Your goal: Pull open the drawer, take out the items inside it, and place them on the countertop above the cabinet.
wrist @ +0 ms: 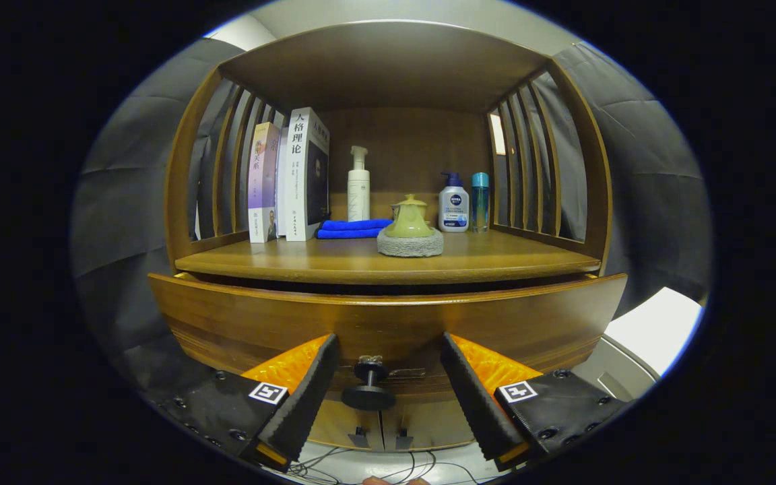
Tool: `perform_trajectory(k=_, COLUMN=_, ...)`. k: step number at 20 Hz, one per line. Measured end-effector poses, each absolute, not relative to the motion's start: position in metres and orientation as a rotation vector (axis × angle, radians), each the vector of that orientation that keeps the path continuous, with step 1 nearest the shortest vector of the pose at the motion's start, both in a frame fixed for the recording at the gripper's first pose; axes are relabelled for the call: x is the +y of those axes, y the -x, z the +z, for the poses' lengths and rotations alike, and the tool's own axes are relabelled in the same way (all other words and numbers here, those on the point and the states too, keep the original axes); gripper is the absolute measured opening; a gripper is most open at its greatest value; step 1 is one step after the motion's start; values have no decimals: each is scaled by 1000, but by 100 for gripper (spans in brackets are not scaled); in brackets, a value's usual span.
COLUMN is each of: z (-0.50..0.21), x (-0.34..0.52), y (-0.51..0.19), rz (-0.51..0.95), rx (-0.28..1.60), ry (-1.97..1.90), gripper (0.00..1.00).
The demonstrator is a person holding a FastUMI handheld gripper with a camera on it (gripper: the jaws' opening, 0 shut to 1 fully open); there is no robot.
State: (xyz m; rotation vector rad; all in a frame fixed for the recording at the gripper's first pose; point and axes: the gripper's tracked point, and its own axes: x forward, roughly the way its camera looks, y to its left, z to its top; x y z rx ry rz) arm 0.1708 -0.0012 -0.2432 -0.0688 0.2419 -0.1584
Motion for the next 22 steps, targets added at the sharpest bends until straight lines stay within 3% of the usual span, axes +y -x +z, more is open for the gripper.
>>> perform_trajectory(k=15, z=-247, x=5, y=-192, rz=-121, rx=346, ry=55, gripper=98)
perform_trajectory(k=22, z=-138, x=0, y=-145, rz=-61, rx=156, ry=54, gripper=98)
